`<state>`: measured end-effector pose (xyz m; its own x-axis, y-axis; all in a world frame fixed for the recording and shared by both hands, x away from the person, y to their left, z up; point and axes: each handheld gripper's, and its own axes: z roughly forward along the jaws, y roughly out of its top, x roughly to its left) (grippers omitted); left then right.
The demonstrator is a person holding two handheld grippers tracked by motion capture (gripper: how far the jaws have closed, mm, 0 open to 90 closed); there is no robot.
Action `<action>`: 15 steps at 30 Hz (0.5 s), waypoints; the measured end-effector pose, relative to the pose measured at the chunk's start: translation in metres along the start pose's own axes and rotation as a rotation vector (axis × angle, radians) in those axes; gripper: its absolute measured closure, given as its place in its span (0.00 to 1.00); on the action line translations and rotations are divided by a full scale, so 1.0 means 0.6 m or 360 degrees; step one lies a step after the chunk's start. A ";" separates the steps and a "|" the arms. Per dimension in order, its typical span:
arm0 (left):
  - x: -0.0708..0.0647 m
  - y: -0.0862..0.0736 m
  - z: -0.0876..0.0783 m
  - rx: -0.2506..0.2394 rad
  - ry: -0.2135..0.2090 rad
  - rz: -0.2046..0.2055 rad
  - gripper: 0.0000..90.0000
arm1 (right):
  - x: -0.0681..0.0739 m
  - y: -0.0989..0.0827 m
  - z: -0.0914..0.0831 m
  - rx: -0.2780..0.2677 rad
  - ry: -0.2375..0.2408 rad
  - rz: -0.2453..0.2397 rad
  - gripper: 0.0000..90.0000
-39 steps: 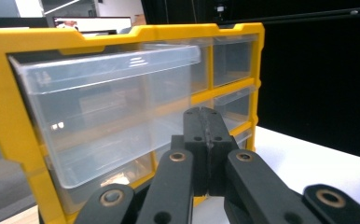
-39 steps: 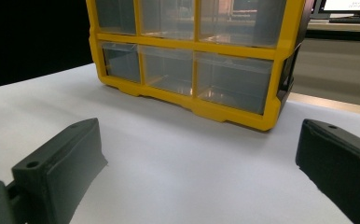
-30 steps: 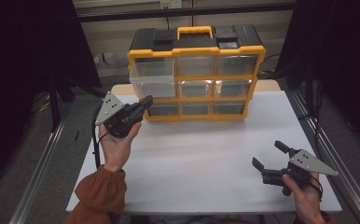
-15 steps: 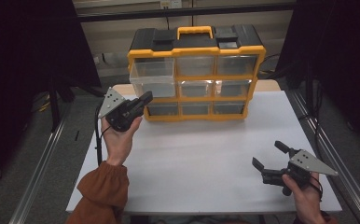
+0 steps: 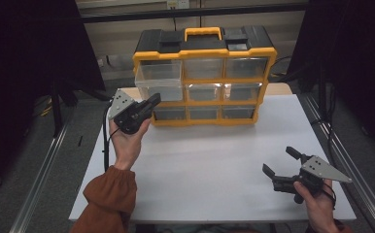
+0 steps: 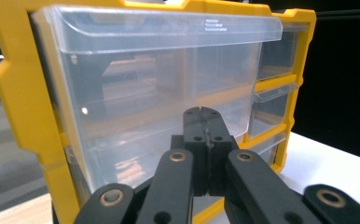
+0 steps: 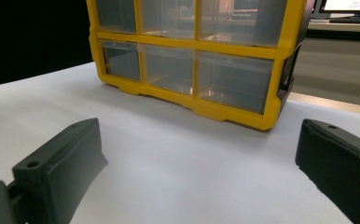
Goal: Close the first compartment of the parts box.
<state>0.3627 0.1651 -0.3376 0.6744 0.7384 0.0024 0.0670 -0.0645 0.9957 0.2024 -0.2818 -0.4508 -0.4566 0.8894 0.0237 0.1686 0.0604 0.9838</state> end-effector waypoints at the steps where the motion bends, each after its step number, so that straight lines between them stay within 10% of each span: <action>1: -0.001 0.000 0.002 -0.0004 -0.0002 -0.0009 1.00 | 0.000 0.000 0.000 0.0005 0.0001 -0.0002 0.01; 15: -0.001 0.002 0.011 -0.0021 0.0000 0.0010 1.00 | 0.000 0.000 -0.001 0.0008 0.0001 -0.0005 0.01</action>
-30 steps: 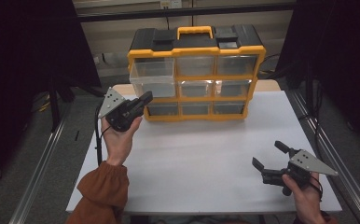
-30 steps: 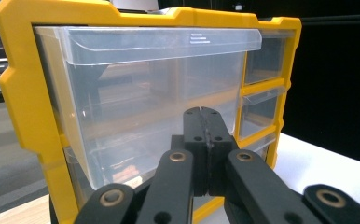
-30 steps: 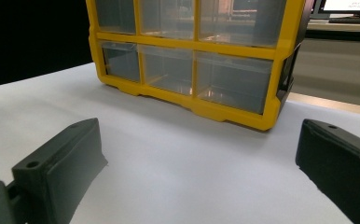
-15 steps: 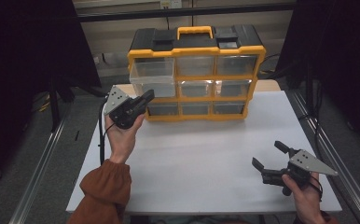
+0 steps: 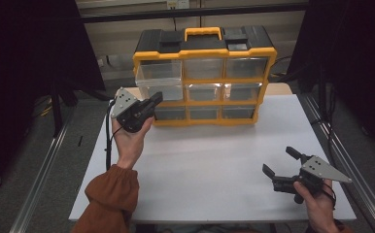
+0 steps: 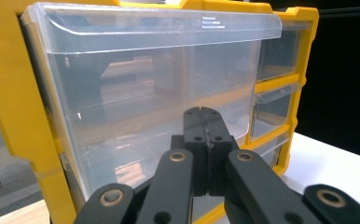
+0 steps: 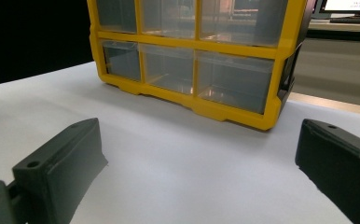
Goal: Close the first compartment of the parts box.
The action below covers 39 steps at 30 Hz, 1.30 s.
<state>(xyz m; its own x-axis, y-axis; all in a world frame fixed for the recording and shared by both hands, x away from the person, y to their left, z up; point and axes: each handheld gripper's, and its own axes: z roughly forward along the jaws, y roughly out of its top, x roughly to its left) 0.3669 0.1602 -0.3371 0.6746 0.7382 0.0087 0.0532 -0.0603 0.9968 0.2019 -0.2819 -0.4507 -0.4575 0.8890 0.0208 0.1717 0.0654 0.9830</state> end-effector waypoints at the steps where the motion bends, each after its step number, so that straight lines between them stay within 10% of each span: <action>1: 0.000 0.000 0.001 -0.0003 0.0001 -0.0008 1.00 | 0.000 0.000 0.000 0.0000 0.0001 -0.0004 0.01; 39: 0.011 0.003 0.016 -0.0012 0.0034 0.0012 1.00 | 0.000 0.000 0.000 0.0000 0.0012 -0.0003 0.01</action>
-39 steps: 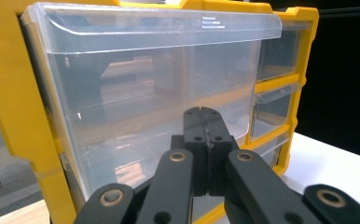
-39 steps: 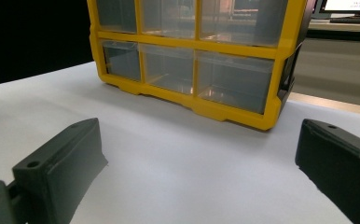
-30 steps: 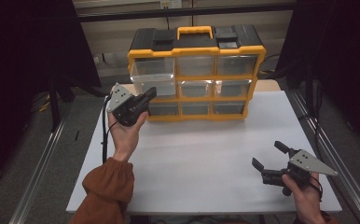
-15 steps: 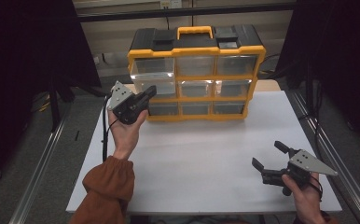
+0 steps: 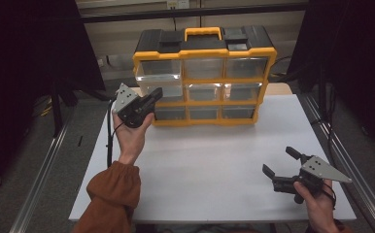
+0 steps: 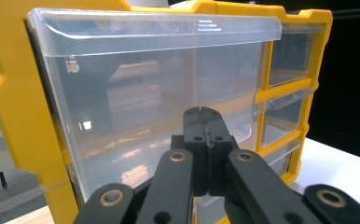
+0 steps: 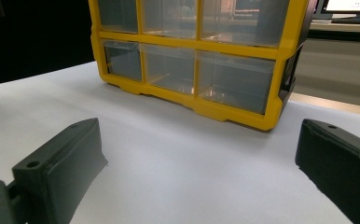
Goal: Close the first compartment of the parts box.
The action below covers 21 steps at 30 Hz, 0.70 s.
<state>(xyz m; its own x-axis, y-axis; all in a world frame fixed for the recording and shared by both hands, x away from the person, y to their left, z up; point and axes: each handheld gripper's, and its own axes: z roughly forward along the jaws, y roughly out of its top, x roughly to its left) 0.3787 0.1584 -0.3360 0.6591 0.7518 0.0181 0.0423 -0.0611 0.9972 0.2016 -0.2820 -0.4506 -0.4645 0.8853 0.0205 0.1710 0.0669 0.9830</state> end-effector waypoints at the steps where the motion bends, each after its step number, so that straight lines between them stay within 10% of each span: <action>1: 0.000 0.000 0.000 0.0000 0.0000 0.0000 1.00 | 0.000 0.000 0.000 0.0000 0.0001 -0.0001 0.01; 21: 0.008 0.002 0.010 0.0004 0.0029 0.0017 1.00 | -0.001 0.000 0.000 -0.0010 0.0013 0.0000 0.00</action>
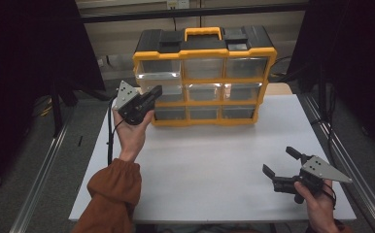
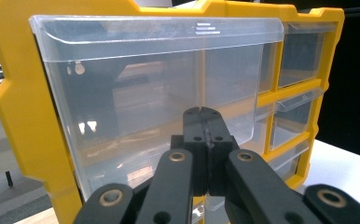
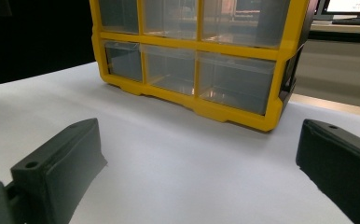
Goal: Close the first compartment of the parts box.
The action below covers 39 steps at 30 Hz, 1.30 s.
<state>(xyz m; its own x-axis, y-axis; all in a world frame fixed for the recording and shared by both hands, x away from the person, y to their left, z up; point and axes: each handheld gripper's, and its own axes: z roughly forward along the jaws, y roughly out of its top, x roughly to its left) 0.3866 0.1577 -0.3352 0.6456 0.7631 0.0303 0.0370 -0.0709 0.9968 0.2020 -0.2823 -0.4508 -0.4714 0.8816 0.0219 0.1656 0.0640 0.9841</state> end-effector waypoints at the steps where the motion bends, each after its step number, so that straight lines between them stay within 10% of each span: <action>1: 0.000 0.000 0.000 0.0000 0.0000 0.0000 1.00 | 0.000 0.000 0.000 0.0002 -0.0001 -0.0001 0.00; 39: 0.006 -0.002 0.015 0.0017 0.0025 -0.0001 1.00 | 0.001 0.000 -0.001 0.0003 -0.0010 -0.0006 0.00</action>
<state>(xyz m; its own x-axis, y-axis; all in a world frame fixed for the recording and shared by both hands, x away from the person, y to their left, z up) 0.3958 0.1547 -0.3368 0.6336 0.7730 0.0312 0.0456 -0.0776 0.9959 0.2015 -0.2822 -0.4506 -0.4669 0.8842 0.0170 0.1656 0.0686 0.9838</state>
